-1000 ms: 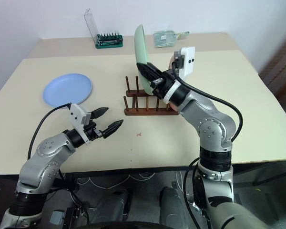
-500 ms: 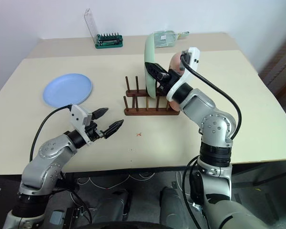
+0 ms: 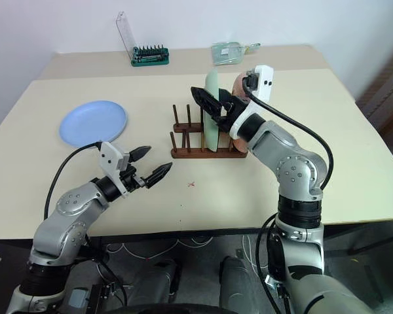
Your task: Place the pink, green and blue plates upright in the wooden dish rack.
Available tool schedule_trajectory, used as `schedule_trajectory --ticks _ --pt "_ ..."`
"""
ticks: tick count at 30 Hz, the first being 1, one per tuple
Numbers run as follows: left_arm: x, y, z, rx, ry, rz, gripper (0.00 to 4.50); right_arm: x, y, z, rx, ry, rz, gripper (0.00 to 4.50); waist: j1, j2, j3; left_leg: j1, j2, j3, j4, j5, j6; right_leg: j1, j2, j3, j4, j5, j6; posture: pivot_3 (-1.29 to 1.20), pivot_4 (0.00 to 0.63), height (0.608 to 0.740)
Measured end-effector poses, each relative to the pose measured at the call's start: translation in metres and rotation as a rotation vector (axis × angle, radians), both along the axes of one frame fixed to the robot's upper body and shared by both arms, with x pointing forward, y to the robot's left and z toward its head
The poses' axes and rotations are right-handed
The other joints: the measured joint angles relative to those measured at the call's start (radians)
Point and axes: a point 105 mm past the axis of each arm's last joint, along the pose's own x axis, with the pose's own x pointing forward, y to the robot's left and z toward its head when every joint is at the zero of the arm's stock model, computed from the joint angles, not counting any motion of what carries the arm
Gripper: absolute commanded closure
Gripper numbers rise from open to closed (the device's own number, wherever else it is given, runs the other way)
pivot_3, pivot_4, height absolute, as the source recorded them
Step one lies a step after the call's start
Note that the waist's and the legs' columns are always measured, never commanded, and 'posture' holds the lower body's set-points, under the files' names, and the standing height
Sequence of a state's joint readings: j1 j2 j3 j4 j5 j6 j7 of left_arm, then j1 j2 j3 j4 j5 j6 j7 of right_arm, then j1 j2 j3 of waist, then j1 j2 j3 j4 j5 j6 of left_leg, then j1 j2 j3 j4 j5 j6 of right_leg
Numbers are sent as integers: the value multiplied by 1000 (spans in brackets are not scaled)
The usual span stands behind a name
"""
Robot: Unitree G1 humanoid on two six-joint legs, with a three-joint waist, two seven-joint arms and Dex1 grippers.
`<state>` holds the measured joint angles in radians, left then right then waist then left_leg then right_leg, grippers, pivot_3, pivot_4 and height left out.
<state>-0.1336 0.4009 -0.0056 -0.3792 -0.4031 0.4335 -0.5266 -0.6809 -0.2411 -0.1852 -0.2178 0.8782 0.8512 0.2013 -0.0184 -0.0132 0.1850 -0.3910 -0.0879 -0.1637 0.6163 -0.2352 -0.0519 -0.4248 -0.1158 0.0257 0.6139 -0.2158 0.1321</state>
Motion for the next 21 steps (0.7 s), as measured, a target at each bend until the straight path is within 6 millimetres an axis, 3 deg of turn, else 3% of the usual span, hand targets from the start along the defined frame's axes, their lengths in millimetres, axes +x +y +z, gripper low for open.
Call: schedule_trajectory --ticks 4,14,18,21 --pt "0 0 0 0 -2 -4 86 -1 -5 3 -153 -84 -36 558 2 0 0 0 0 0 0 0 0 0 0 0 0 0 0 0 150 740" --pt "0 0 -1 -1 -11 -12 86 -8 -9 14 -309 -223 -47 558 4 0 0 0 0 0 0 0 0 0 0 0 -1 0 0 0 150 740" --pt "4 5 -2 -31 -3 23 43 -8 -15 30 -495 -395 -104 514 4 0 0 0 0 1 0 0 0 0 0 0 -1 0 0 0 150 740" --pt "14 20 7 -95 -21 110 43 -8 -8 51 -585 -568 -120 514 -1 0 0 0 1 1 0 0 0 0 0 0 -1 0 0 0 150 740"
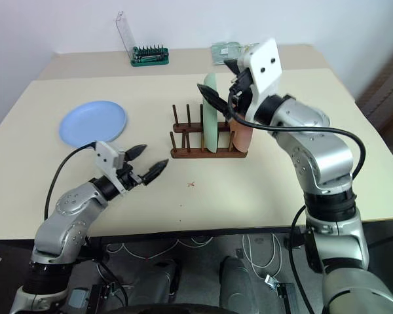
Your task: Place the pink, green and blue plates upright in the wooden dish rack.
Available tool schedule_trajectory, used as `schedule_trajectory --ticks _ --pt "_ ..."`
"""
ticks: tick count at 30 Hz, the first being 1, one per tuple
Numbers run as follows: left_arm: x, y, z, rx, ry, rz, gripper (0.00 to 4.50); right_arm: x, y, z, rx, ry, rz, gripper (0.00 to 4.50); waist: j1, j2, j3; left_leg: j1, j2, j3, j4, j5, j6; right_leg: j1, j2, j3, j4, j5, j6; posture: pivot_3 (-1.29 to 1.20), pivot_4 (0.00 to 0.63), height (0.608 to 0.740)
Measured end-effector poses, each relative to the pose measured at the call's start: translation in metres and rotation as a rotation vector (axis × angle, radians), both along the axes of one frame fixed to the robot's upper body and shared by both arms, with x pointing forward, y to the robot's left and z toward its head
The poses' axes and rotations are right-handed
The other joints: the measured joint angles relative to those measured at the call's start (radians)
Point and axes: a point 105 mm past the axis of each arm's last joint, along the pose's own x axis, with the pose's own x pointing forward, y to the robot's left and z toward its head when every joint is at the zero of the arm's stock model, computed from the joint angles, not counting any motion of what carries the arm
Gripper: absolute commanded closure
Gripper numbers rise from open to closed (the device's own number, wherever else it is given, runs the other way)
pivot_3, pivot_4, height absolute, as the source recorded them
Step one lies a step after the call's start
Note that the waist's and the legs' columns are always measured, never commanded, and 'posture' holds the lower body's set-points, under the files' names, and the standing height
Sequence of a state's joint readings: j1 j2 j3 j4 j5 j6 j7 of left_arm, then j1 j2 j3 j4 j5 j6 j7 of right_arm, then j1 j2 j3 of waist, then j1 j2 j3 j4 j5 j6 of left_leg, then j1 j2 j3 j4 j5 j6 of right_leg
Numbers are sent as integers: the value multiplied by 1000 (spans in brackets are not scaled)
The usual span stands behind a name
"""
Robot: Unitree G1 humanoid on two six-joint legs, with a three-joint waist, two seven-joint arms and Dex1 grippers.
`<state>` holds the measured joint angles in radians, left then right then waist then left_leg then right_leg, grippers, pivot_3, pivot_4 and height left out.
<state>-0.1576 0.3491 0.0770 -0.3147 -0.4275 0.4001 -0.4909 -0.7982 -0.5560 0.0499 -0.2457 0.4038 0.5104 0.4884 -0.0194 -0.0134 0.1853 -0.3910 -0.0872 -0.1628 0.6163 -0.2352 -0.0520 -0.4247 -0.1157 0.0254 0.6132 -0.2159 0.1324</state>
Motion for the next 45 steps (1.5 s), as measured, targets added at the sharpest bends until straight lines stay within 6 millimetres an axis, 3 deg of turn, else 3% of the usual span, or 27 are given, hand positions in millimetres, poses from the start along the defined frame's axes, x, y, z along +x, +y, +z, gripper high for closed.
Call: schedule_trajectory --ticks 2,5,7,8,10,12,15,18,23,26,33,40,41,45 --pt "10 12 11 -28 -30 82 43 1 10 5 -49 -65 20 514 1 0 0 0 0 0 0 0 0 0 0 0 0 0 0 0 150 740" --pt "38 54 28 -74 -55 351 43 -2 39 3 -107 -122 104 514 0 -1 0 0 0 -1 0 0 -1 0 0 0 0 0 0 0 150 740" --pt "44 74 34 -107 -57 471 43 -2 48 -3 -132 -129 130 514 3 -1 0 0 -1 0 0 0 -1 0 -1 0 -1 0 0 0 150 740" --pt "47 83 34 -136 -39 535 43 -1 49 -5 -140 -129 129 514 5 -1 0 -1 -1 -1 0 0 -1 0 -1 0 -1 0 1 0 150 740" --pt "58 126 31 -243 79 811 43 -1 62 -14 -166 -134 158 514 7 -4 1 -1 -1 -3 1 1 -1 0 0 -1 0 0 1 0 150 740" --pt "56 159 30 -337 169 999 43 -5 73 -19 -193 -144 192 514 3 -5 1 -1 -1 -3 0 1 -1 0 -1 -1 0 0 1 0 150 740" --pt "50 178 20 -424 279 1091 43 -6 73 -21 -208 -155 196 514 3 -5 1 -1 -1 -2 0 1 -2 0 -1 -2 0 0 1 0 150 740" --pt "50 179 1 -449 394 1100 43 -6 74 -22 -215 -159 199 514 6 -5 1 -1 -1 -3 1 1 -2 0 -1 -2 0 0 1 0 150 740" --pt "67 162 -19 -571 582 1016 43 -5 74 -25 -215 -153 195 514 5 -6 0 -1 -2 -3 1 1 -3 0 -1 -2 1 0 1 0 150 740" --pt "72 160 -20 -621 598 1001 914 -3 71 -29 -217 -141 182 496 2 -6 0 0 -1 -3 0 2 -3 0 -1 -2 1 0 1 0 150 740" --pt "75 160 -25 -638 604 1003 4452 0 67 -37 -242 -132 154 496 3 -6 0 0 -1 -3 0 2 -3 0 -1 -2 1 0 1 0 150 740" --pt "82 144 8 -523 458 924 4452 -2 68 -40 -309 -177 157 496 2 -6 0 -1 -1 -3 0 2 -4 0 -1 -2 1 1 1 0 150 740" --pt "84 139 20 -489 412 899 4452 -3 69 -41 -327 -190 159 496 2 -7 1 -1 -1 -3 0 2 -4 0 -1 -2 1 1 1 0 150 740" --pt "79 103 95 -353 126 742 4452 -4 79 -54 -425 -258 183 496 2 -8 1 -1 -1 -2 0 4 -8 0 -1 -2 1 0 1 0 150 740"
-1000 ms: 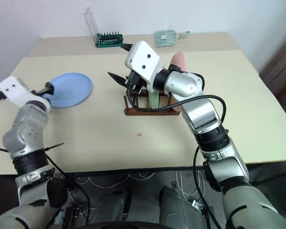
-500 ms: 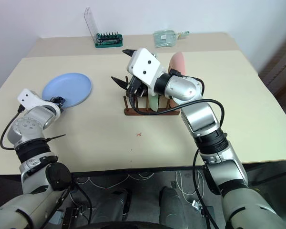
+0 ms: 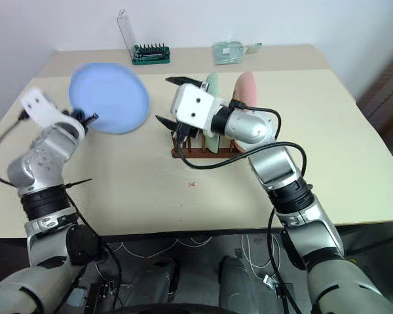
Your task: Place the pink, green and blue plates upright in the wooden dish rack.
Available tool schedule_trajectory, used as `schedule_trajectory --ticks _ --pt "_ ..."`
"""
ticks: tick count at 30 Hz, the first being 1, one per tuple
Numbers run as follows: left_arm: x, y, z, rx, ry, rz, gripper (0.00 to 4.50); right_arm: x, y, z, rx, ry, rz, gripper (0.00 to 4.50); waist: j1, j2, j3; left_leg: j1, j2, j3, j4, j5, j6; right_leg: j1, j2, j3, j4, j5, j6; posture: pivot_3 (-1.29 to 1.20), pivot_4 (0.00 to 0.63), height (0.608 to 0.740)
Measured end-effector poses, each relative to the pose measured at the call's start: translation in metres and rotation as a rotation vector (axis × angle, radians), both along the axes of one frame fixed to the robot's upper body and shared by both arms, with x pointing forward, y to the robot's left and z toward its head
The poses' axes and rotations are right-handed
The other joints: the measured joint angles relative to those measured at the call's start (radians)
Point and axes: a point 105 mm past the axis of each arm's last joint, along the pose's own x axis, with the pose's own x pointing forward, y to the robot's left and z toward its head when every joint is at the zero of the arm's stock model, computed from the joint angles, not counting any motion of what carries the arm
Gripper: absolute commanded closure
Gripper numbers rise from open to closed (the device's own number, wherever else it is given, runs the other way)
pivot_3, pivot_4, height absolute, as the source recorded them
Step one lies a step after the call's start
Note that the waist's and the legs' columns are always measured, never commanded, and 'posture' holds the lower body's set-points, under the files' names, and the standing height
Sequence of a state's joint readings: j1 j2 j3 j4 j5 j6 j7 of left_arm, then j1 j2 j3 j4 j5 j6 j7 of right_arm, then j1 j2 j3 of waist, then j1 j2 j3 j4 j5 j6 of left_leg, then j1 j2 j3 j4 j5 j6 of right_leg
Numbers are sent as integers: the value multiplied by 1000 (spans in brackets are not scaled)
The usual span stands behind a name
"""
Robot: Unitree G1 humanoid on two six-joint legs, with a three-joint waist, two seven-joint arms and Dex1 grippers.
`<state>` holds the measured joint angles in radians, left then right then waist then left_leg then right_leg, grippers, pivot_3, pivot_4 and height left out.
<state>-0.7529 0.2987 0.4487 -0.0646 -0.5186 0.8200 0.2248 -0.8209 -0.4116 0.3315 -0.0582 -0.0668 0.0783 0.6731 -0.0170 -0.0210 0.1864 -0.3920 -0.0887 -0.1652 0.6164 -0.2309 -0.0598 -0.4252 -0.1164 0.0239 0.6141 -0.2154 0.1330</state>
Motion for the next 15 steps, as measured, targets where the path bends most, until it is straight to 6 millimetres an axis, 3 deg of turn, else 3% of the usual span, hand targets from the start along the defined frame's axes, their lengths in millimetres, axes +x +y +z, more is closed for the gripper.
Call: schedule_trajectory --ticks 1,3,8,12,15 --pt "-4 -12 18 47 -61 -32 4452 0 3 -4 -20 -13 7 496 0 0 0 0 0 0 0 0 0 0 0 0 0 0 0 0 150 740" --pt "-9 -30 33 99 -115 -80 4452 0 7 -7 -39 -30 16 496 -1 0 0 0 0 0 0 0 0 0 0 0 0 0 0 0 150 740" --pt "-17 -66 43 69 -146 -196 4452 4 17 -5 -79 -119 1 496 -4 0 0 0 0 0 0 0 -1 0 1 0 0 0 0 0 150 740" --pt "-27 -82 63 55 -205 -253 4452 11 19 8 -92 -208 -33 496 -1 0 0 0 0 0 0 1 -1 0 1 0 0 0 0 0 150 740" --pt "-34 -92 69 49 -221 -290 4452 19 17 6 -112 -245 -74 496 -1 0 0 0 0 0 0 1 -1 0 1 0 0 0 0 0 150 740"
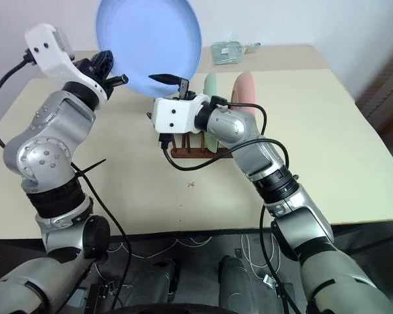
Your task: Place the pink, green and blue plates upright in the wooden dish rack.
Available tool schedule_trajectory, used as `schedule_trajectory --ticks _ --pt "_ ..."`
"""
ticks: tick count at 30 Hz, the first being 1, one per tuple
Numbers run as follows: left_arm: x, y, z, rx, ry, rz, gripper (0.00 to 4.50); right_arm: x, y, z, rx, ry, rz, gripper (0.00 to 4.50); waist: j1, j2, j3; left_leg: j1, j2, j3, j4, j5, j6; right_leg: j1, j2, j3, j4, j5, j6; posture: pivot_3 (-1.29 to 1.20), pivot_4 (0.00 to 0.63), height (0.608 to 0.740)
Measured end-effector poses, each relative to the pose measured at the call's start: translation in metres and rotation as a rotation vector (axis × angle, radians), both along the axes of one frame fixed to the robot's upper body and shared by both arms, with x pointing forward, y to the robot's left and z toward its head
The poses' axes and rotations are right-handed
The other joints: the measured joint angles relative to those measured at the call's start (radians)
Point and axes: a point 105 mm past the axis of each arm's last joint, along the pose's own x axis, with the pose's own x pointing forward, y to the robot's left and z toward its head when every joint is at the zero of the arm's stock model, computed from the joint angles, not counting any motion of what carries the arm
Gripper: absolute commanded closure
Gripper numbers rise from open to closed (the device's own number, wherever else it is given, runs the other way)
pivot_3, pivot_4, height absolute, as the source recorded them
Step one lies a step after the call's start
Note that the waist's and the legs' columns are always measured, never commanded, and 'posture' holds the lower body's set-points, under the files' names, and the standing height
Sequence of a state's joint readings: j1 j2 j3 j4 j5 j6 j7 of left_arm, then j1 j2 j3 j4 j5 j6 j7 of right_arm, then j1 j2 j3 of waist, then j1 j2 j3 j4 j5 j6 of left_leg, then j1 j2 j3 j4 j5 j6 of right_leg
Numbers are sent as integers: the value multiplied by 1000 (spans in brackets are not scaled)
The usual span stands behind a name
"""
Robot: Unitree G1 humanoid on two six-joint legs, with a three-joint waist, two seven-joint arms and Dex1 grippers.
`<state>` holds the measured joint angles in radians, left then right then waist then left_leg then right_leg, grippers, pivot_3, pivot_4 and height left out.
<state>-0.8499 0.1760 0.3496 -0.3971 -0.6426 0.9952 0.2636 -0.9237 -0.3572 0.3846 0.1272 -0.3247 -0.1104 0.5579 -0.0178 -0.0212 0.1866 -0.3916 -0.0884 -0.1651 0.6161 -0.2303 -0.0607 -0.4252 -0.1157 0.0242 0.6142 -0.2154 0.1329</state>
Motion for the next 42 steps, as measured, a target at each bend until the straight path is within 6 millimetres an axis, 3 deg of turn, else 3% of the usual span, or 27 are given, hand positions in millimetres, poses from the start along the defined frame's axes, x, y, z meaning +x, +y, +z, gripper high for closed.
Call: schedule_trajectory --ticks 6,10,14,18,21,25,28,33,37,40,42 --pt "-5 -3 -1 -23 29 -11 4452 16 -4 3 -23 -72 -80 496 -3 0 0 0 0 0 0 1 -1 0 0 0 0 0 0 0 150 740" --pt "-11 0 8 -46 9 0 4500 19 -1 16 -15 -142 -99 2306 -1 0 0 0 0 0 0 1 -1 0 0 0 0 0 0 0 150 740" --pt "-13 3 9 -56 7 11 4500 20 2 11 -39 -152 -86 4416 0 0 0 0 0 0 0 1 -1 0 0 0 0 0 0 0 150 740" --pt "-14 3 10 -65 4 11 4500 19 5 8 -49 -161 -75 4468 -1 0 0 0 0 0 0 1 -1 0 0 0 0 0 0 0 150 740" --pt "-15 4 10 -101 2 1 3485 18 6 8 -49 -173 -71 4500 -1 0 0 0 0 0 0 1 -2 0 0 1 0 0 0 0 150 740" --pt "-17 7 16 -171 -39 -2 1420 18 7 8 -41 -173 -71 4500 -1 0 0 0 0 0 0 1 -2 0 0 1 0 0 0 0 150 740" --pt "-19 24 24 -239 -95 64 42 18 7 8 -41 -174 -69 4500 -3 0 0 0 0 0 0 1 -2 0 1 1 0 0 0 0 150 740" --pt "-20 52 30 -366 -149 154 42 17 8 8 -40 -169 -61 4500 2 -1 0 0 0 0 0 1 -2 0 1 1 0 0 0 0 150 740" --pt "-37 132 40 -396 -266 411 42 7 19 7 29 -94 16 4500 -26 0 0 1 1 0 -2 1 -2 -1 2 1 0 0 -1 0 150 740" --pt "-46 171 20 -317 -237 563 42 4 19 9 117 -3 53 4500 -26 0 0 1 1 0 -1 1 -2 -1 2 1 0 0 -1 0 150 740" --pt "-45 182 2 -271 -182 603 42 -1 22 14 176 50 91 4500 -23 -1 0 0 1 -1 -1 1 -2 0 2 1 0 0 -1 0 150 740"
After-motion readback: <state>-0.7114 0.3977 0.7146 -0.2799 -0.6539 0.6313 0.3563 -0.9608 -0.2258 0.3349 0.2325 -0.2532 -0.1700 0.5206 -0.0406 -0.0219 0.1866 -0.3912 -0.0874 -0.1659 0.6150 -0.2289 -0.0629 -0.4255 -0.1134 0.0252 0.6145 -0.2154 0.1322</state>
